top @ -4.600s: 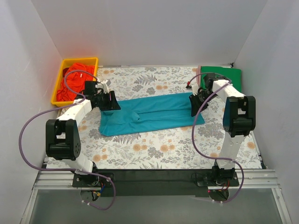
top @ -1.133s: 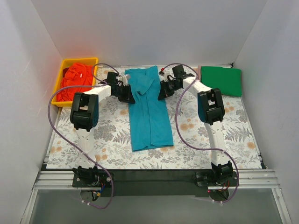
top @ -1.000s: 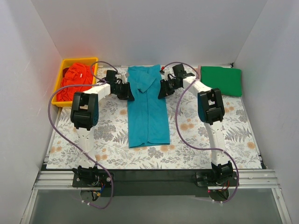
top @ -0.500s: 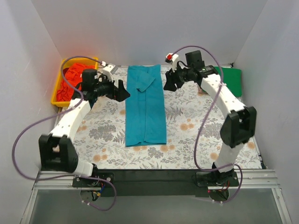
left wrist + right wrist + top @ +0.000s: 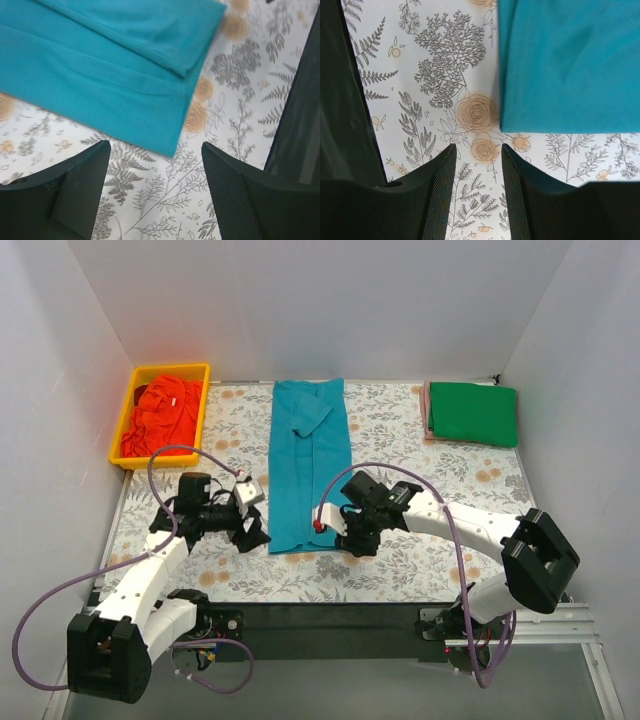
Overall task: Fold and stack the t-shirts
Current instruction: Fold the tshirt
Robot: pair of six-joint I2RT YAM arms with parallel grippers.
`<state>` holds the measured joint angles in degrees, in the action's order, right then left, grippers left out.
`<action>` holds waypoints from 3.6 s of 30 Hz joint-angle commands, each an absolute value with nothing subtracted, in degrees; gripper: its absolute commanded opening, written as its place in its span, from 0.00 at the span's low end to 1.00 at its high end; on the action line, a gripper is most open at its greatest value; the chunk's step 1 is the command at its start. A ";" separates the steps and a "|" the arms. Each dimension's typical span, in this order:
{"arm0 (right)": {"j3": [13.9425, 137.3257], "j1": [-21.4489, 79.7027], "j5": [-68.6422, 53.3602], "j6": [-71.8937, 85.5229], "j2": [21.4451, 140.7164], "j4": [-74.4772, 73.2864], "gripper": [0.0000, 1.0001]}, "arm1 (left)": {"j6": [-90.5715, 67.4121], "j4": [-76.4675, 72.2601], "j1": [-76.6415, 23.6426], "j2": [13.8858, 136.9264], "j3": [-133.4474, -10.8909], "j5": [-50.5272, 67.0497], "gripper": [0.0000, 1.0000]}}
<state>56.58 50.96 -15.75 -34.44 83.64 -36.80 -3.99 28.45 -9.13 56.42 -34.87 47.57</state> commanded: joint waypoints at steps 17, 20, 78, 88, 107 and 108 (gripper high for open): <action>46.59 56.43 -6.77 -37.00 86.66 -16.97 0.49 | 14.24 19.16 -18.10 57.12 -22.50 41.23 0.66; 44.22 56.43 -5.37 -37.62 88.15 -15.12 0.49 | 14.41 17.41 -19.07 58.71 -22.06 40.52 0.65; 70.74 39.64 -10.46 -46.13 93.93 -27.42 0.01 | 15.29 18.12 -12.66 81.02 -52.37 41.31 0.00; 86.38 33.41 -11.69 -50.18 107.57 -27.16 0.01 | 15.03 11.25 -9.32 96.23 -63.98 41.92 0.00; 99.85 29.27 -6.76 -44.12 115.08 -24.44 0.73 | 5.28 -3.17 -8.35 101.19 -65.84 33.05 0.59; 97.76 29.18 -7.20 -43.95 113.57 -24.43 0.73 | 4.75 -2.99 -8.35 99.16 -63.22 33.31 0.60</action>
<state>98.85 29.95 -7.09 -46.33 121.60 -26.50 7.97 0.03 -8.73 108.40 -66.72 34.02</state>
